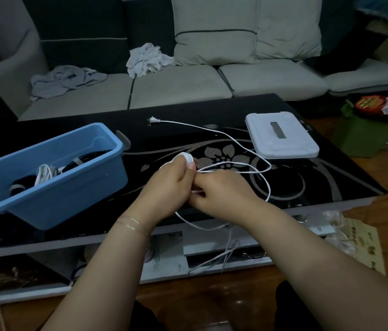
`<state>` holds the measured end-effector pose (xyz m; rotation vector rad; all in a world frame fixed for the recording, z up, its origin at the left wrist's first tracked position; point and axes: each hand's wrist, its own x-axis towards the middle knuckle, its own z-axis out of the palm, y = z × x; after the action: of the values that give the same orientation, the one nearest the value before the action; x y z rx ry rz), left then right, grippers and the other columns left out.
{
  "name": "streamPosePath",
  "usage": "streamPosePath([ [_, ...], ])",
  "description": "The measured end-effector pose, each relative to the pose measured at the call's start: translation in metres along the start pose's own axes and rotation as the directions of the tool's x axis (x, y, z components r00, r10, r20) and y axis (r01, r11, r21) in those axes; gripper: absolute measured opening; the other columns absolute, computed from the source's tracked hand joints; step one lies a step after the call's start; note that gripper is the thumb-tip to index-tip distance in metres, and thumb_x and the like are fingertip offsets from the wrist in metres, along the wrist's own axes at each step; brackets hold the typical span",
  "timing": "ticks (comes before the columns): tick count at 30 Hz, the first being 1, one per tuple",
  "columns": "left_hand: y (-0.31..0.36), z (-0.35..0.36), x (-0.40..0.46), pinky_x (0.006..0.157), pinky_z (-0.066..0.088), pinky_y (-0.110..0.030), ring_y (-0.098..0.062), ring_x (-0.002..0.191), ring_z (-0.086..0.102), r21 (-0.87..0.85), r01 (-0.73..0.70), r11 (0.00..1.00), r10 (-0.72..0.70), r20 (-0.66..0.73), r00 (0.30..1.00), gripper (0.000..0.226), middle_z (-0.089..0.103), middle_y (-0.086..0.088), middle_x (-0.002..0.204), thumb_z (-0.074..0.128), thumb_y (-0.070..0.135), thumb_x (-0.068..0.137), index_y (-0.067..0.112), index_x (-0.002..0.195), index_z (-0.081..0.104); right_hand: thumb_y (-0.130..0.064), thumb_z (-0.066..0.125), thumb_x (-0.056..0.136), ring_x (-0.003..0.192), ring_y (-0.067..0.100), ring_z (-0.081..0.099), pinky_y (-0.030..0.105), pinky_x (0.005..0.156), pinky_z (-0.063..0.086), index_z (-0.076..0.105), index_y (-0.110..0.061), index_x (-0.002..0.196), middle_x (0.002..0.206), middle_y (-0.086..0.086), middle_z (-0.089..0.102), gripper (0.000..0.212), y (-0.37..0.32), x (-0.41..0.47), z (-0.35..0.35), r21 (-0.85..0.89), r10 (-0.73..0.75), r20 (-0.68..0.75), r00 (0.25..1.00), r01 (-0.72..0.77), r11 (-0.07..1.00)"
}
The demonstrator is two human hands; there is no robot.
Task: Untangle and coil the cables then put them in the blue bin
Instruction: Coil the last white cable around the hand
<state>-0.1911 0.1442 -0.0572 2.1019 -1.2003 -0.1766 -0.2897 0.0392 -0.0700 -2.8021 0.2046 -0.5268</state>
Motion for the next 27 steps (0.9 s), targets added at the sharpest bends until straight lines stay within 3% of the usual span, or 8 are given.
streamPosePath([
  [6, 0.005, -0.009, -0.006, 0.056, 0.051, -0.035, -0.015, 0.051, 0.06, -0.234, 0.055, 0.971, 0.007, 0.257, 0.966, 0.068, 0.069, -0.002, 0.073, 0.039, 0.075, 0.082, 0.014, 0.102, 0.061, -0.04, 0.057, 0.081, 0.07, 0.015, 0.057, 0.029, 0.054, 0.036, 0.059, -0.036, 0.075, 0.069, -0.007, 0.061, 0.007, 0.008, 0.001, -0.013, 0.141, 0.107, 0.022, 0.994, -0.109, 0.984],
  [9, 0.005, -0.013, -0.005, 0.059, 0.047, -0.021, -0.004, 0.064, 0.06, -0.352, 0.034, 0.935, 0.078, 0.299, 0.951, 0.058, 0.067, 0.006, 0.074, 0.066, 0.06, 0.076, 0.009, 0.104, 0.064, -0.027, 0.063, 0.084, 0.069, 0.01, 0.055, 0.031, 0.064, 0.045, 0.053, -0.034, 0.068, 0.07, -0.01, 0.058, 0.02, 0.011, 0.002, -0.015, 0.431, 0.091, 0.092, 0.992, -0.122, 0.894],
  [12, 0.002, -0.015, -0.004, 0.066, 0.048, -0.031, -0.012, 0.071, 0.059, -0.379, 0.039, 0.925, 0.098, 0.334, 0.938, 0.039, 0.063, -0.013, 0.077, 0.08, 0.032, 0.075, 0.008, 0.102, 0.065, -0.033, 0.066, 0.088, 0.063, 0.002, 0.047, 0.028, 0.063, 0.04, 0.053, -0.027, 0.069, 0.064, -0.013, 0.052, 0.023, 0.02, 0.004, -0.02, 0.589, 0.119, 0.085, 0.989, -0.146, 0.794],
  [14, 0.002, -0.012, -0.004, 0.05, 0.039, -0.023, -0.01, 0.053, 0.047, -0.363, 0.048, 0.93, 0.082, 0.335, 0.939, 0.019, 0.048, -0.006, 0.061, 0.075, 0.02, 0.083, 0.012, 0.094, 0.063, -0.036, 0.066, 0.088, 0.062, 0.001, 0.046, 0.026, 0.062, 0.039, 0.052, -0.026, 0.069, 0.062, -0.015, 0.05, 0.025, 0.026, 0.003, -0.023, 0.624, 0.115, 0.075, 0.991, -0.136, 0.769],
  [17, 0.001, -0.004, -0.005, 0.049, 0.047, -0.02, -0.013, 0.049, 0.062, -0.412, 0.084, 0.907, 0.067, 0.34, 0.938, 0.004, 0.061, 0.004, 0.058, 0.055, 0.009, 0.097, 0.009, 0.098, 0.058, -0.046, 0.07, 0.078, 0.063, 0.011, 0.048, 0.035, 0.061, 0.039, 0.047, -0.021, 0.067, 0.062, -0.006, 0.05, 0.036, 0.031, 0.003, -0.021, 0.637, 0.178, 0.046, 0.983, -0.166, 0.753],
  [20, 0.001, -0.001, -0.005, 0.054, 0.052, -0.02, -0.015, 0.058, 0.069, -0.533, 0.1, 0.84, 0.095, 0.326, 0.941, 0.017, 0.072, 0.008, 0.074, 0.046, 0.012, 0.101, 0.005, 0.109, 0.06, -0.041, 0.07, 0.08, 0.061, 0.02, 0.048, 0.035, 0.058, 0.04, 0.048, -0.014, 0.072, 0.064, 0.01, 0.054, 0.036, 0.034, 0.008, -0.02, 0.668, 0.229, 0.048, 0.972, -0.202, 0.716],
  [22, 0.001, -0.001, -0.004, 0.05, 0.044, -0.019, -0.012, 0.047, 0.058, -0.594, 0.047, 0.803, 0.137, 0.26, 0.956, 0.024, 0.064, 0.006, 0.057, 0.046, 0.02, 0.1, 0.005, 0.109, 0.063, -0.03, 0.063, 0.09, 0.051, 0.01, 0.044, 0.025, 0.051, 0.038, 0.051, -0.014, 0.077, 0.056, 0.001, 0.052, 0.024, 0.039, 0.012, -0.02, 0.739, 0.26, 0.054, 0.964, -0.214, 0.639],
  [27, -0.001, 0.002, 0.003, 0.043, 0.031, -0.018, -0.006, 0.034, 0.034, -0.841, 0.117, 0.529, 0.136, 0.22, 0.966, 0.048, 0.066, -0.006, 0.066, 0.036, 0.037, 0.099, -0.001, 0.109, 0.063, -0.023, 0.049, 0.099, 0.046, 0.009, 0.038, 0.023, 0.046, 0.033, 0.053, -0.012, 0.083, 0.059, 0.005, 0.049, 0.02, 0.038, 0.017, -0.003, 0.846, 0.322, 0.099, 0.941, -0.251, 0.471],
])
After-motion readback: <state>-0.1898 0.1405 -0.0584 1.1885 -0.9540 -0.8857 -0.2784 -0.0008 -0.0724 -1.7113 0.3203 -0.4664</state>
